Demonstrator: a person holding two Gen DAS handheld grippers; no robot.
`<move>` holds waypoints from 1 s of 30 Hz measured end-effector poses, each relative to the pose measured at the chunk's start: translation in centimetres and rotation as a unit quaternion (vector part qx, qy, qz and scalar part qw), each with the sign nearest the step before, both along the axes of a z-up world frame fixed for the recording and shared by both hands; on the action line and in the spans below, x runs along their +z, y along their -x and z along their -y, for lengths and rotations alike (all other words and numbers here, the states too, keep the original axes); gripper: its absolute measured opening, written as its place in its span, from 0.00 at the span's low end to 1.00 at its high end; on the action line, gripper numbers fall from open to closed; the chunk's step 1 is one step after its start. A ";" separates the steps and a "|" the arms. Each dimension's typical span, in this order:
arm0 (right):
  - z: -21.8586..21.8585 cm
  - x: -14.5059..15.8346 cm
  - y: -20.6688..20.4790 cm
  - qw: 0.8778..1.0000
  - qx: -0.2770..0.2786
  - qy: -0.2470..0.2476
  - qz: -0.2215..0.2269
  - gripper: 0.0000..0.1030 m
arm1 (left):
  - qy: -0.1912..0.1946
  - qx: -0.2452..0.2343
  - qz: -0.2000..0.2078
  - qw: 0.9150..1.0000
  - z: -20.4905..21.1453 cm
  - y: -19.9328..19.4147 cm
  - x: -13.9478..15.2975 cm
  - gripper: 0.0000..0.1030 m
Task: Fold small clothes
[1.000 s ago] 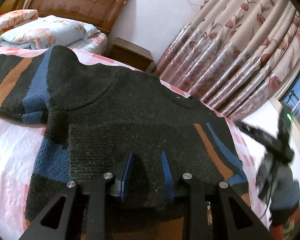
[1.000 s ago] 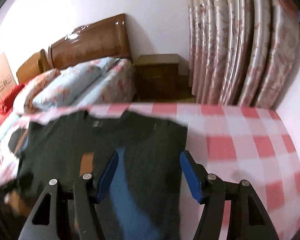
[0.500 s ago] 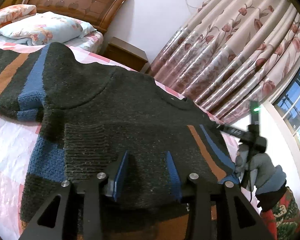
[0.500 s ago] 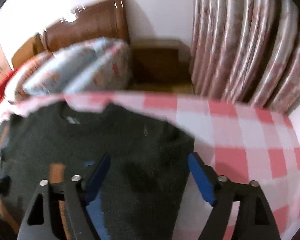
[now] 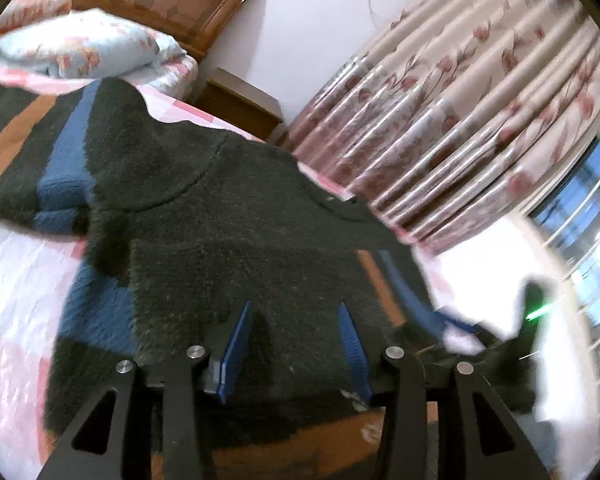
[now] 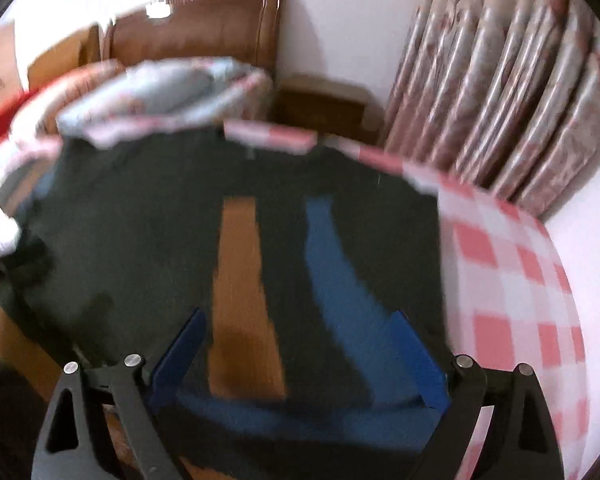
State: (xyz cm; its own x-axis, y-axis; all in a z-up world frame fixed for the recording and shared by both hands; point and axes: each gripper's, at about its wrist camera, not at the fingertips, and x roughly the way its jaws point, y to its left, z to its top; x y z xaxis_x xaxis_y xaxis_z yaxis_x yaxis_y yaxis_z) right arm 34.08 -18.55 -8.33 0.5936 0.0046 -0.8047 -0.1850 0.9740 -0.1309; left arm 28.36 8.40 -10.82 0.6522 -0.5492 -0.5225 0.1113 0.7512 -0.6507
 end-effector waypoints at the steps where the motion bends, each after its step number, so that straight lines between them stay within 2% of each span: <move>1: 0.3 -0.2 0.2 1.000 -0.003 -0.011 0.009 1.00 | 0.015 0.009 0.009 1.000 -1.1 0.7 0.4 0.44; 4: 1.9 -0.7 1.1 0.999 -0.012 -0.039 0.017 1.00 | 0.060 0.067 0.036 0.995 -7.1 3.1 1.4 0.46; 6: 1.9 -1.0 1.3 0.999 -0.014 -0.041 0.025 1.00 | 0.088 0.134 0.032 0.987 -12.7 4.6 1.0 0.47; 8: 1.3 -0.9 1.4 0.999 -0.014 -0.036 0.027 1.00 | 0.121 0.209 0.014 0.970 -18.3 5.7 -0.3 0.49; 9: 1.3 -0.9 1.4 0.999 -0.014 -0.039 0.025 1.00 | 0.144 0.251 -0.005 0.957 -21.2 6.1 -1.4 0.49; 11: 1.1 -0.7 1.4 0.999 -0.015 -0.047 0.022 1.00 | 0.214 0.291 -0.034 0.932 -25.7 6.2 -3.8 0.49; 12: 1.1 -0.8 1.4 0.998 -0.015 -0.050 0.021 1.00 | 0.244 0.296 -0.043 0.922 -27.3 5.7 -4.9 0.49; 14: 1.3 -0.8 1.3 0.998 -0.014 -0.051 0.021 1.00 | 0.261 0.311 -0.054 0.912 -30.0 4.2 -6.3 0.48; 16: 1.3 -0.8 1.3 0.998 -0.014 -0.052 0.021 1.00 | 0.266 0.313 -0.047 0.911 -31.4 2.5 -6.6 0.48; 18: 1.3 -0.8 1.4 0.998 -0.013 -0.053 0.021 1.00 | 0.287 0.314 -0.042 0.904 -32.2 0.9 -7.1 0.43; 20: 1.3 -0.7 1.4 0.998 -0.013 -0.054 0.021 1.00 | 0.293 0.323 -0.049 0.898 -32.3 0.0 -7.4 0.09; 21: 1.3 -0.7 1.5 0.998 -0.013 -0.054 0.021 1.00 | 0.287 0.334 -0.050 0.896 -32.1 0.0 -7.1 0.09; 22: 1.3 -0.7 1.5 0.998 -0.013 -0.054 0.021 1.00 | 0.283 0.340 -0.036 0.896 -31.6 0.3 -6.2 0.09; 23: 1.3 -0.7 1.6 0.998 -0.013 -0.055 0.022 1.00 | 0.271 0.339 0.000 0.901 -30.2 1.0 -4.3 0.09; 24: 1.3 -0.7 1.6 0.998 -0.013 -0.057 0.023 1.00 | 0.256 0.331 0.023 0.908 -29.3 1.1 -2.7 0.09; 26: 1.4 -0.6 1.7 0.998 -0.012 -0.060 0.022 1.00 | 0.217 0.289 0.076 0.929 -25.3 1.3 2.0 0.09; 28: 1.3 -0.6 1.8 0.998 -0.012 -0.061 0.022 1.00 | 0.199 0.247 0.123 0.940 -21.9 1.4 5.7 0.09; 30: 1.4 -0.5 1.8 0.998 -0.010 -0.064 0.023 1.00 | 0.184 0.208 0.158 0.948 -18.8 1.4 8.8 0.09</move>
